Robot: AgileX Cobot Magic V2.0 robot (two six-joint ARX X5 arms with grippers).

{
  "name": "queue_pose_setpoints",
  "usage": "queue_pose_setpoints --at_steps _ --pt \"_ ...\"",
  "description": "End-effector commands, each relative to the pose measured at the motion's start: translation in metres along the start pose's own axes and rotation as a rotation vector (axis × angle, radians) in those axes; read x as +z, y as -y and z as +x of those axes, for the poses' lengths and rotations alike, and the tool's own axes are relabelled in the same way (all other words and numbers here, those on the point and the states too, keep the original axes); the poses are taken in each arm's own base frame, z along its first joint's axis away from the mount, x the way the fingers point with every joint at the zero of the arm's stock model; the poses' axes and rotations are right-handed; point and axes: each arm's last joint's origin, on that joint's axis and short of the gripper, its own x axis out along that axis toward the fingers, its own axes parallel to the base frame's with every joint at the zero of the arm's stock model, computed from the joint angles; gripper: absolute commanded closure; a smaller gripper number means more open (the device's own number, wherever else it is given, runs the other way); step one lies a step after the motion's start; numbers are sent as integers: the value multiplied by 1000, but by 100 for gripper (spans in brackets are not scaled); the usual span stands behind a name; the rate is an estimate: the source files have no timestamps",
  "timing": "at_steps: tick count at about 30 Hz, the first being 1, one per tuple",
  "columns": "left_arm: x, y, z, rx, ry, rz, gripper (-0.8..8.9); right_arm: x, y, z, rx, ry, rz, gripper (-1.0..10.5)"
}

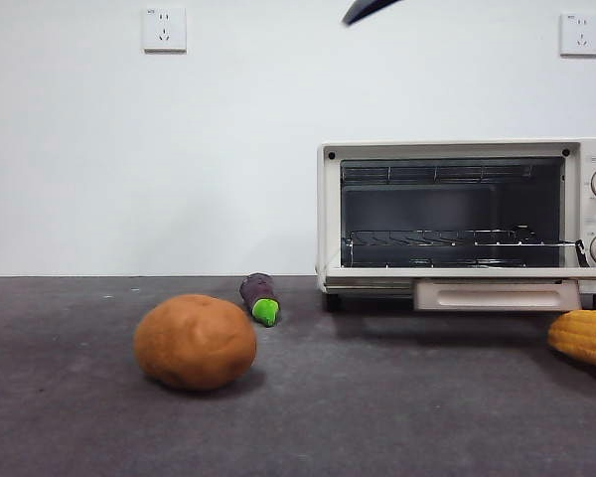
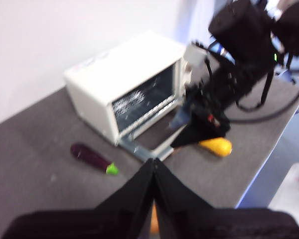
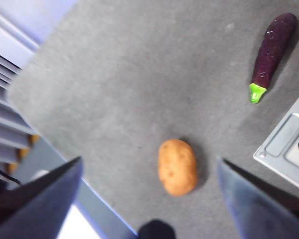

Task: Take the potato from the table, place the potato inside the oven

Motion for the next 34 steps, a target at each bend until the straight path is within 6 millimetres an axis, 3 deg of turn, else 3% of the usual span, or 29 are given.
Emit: queue_pose_setpoints --at_steps 1,8,11,14,25,34 --pt "-21 0 -4 23 -30 -51 820 8 -8 17 -27 -46 -85 306" --pt "-63 -1 -27 31 -16 -114 820 14 -25 69 -70 -148 -205 306" --pt "-74 -1 -37 30 7 -135 820 8 -25 93 -96 -210 -210 220" --pt "-82 -2 -46 29 32 -149 820 -1 -24 114 -104 -290 -211 217" --pt "-87 -1 -56 -13 59 -168 820 -31 -16 180 -148 -482 -216 213" --pt "-87 -1 -56 -14 59 -173 819 -52 -8 217 -170 -584 -239 213"
